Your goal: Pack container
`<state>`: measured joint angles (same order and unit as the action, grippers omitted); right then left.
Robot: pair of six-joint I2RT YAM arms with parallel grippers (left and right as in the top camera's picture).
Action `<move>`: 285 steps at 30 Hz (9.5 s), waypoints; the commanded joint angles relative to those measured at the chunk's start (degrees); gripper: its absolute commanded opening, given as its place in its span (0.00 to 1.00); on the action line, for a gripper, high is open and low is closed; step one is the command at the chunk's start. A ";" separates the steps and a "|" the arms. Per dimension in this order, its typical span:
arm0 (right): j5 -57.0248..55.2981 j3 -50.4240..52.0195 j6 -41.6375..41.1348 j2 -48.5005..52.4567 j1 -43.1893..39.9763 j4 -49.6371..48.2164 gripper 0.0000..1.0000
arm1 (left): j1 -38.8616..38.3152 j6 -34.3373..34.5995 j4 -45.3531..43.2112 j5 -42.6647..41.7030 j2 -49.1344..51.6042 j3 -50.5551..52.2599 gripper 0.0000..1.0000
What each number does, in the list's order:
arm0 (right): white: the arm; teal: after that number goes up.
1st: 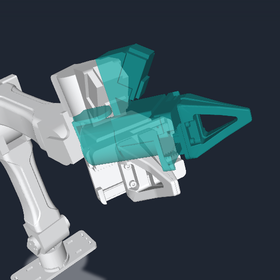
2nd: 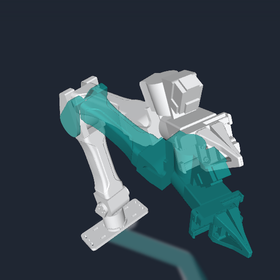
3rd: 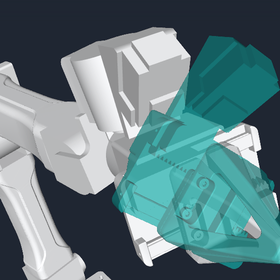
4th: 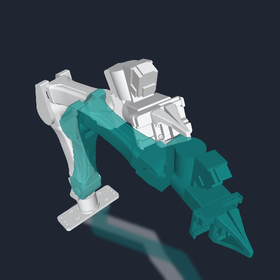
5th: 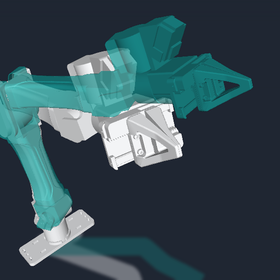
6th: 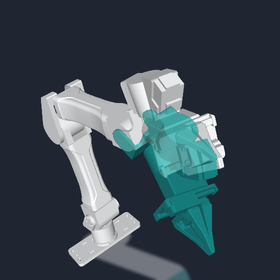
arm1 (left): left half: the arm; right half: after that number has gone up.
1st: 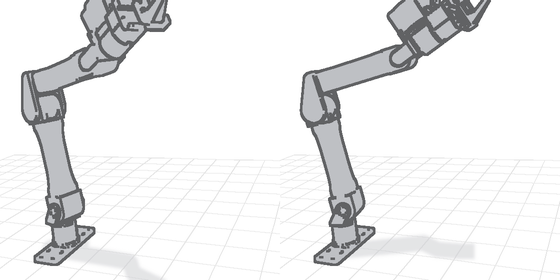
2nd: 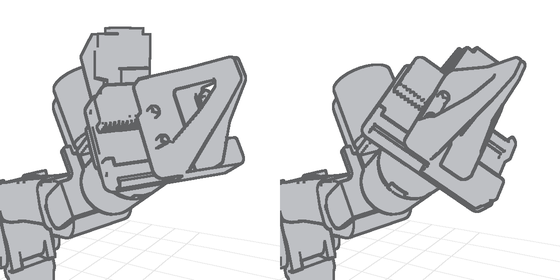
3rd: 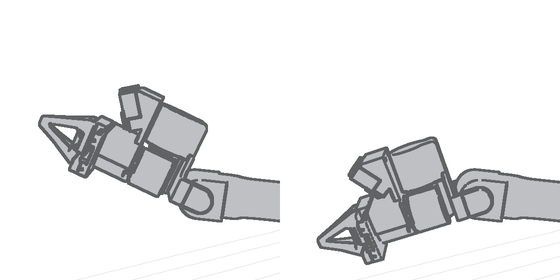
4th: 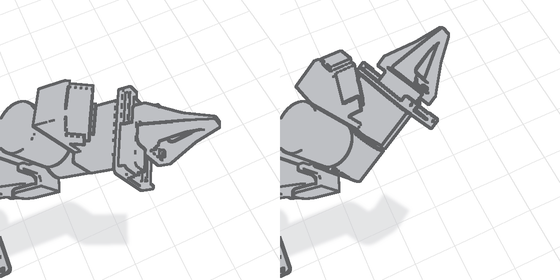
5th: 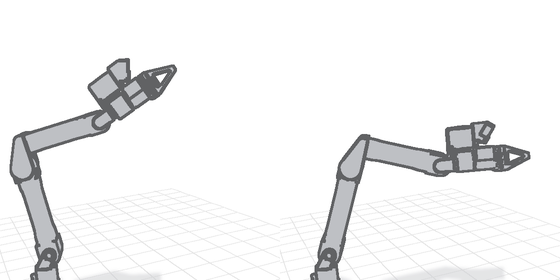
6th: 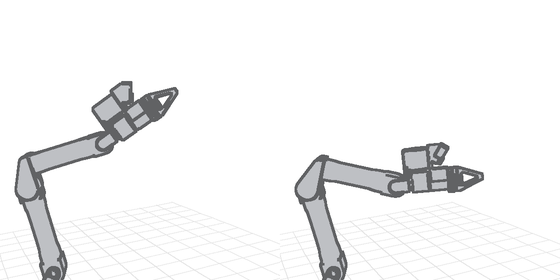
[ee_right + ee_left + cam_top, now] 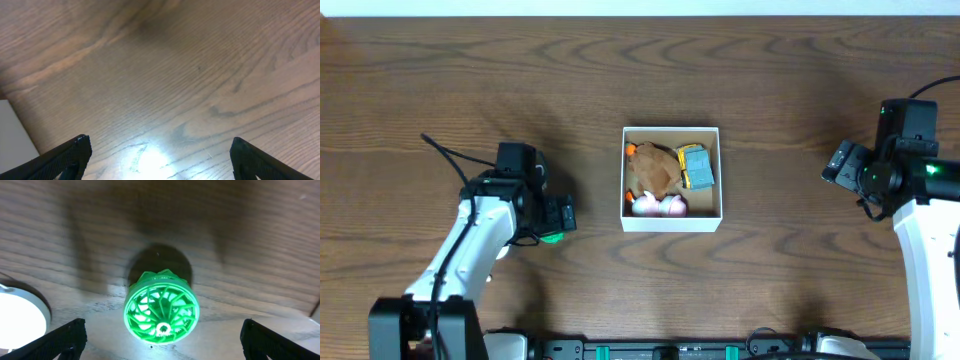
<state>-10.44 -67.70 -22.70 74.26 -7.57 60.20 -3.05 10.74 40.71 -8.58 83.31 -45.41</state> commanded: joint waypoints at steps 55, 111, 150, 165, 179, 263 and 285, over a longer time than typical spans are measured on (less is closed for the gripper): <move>-0.22 0.44 1.81 2.73 -0.76 1.38 0.93 | -6.03 0.74 11.06 0.02 -3.48 -19.65 0.12; -0.22 0.44 3.15 2.73 -0.76 2.47 0.94 | 14.64 44.28 16.72 18.73 -16.04 -12.31 0.98; -0.24 0.44 3.52 2.73 -0.76 3.28 0.94 | 30.62 38.80 -3.52 10.45 15.56 -2.38 0.87; -0.24 0.44 3.52 2.73 -0.76 3.32 0.94 | 30.62 38.80 -2.40 10.45 15.65 -2.38 0.53; -0.24 0.44 3.52 2.73 -0.76 3.21 0.94 | 30.62 38.80 -2.27 10.45 15.61 -2.38 0.31; 8.48 0.42 13.79 2.69 13.20 -8.52 0.99 | -10.21 -5.95 -4.09 12.11 -10.82 -18.47 0.98; 8.33 0.42 13.79 2.69 13.20 -7.65 0.99 | -35.93 -6.82 2.54 0.87 -1.60 -16.20 0.61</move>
<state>-1.91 -67.42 -9.78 76.77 5.17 52.47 -37.08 3.03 43.16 -7.35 78.81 -62.59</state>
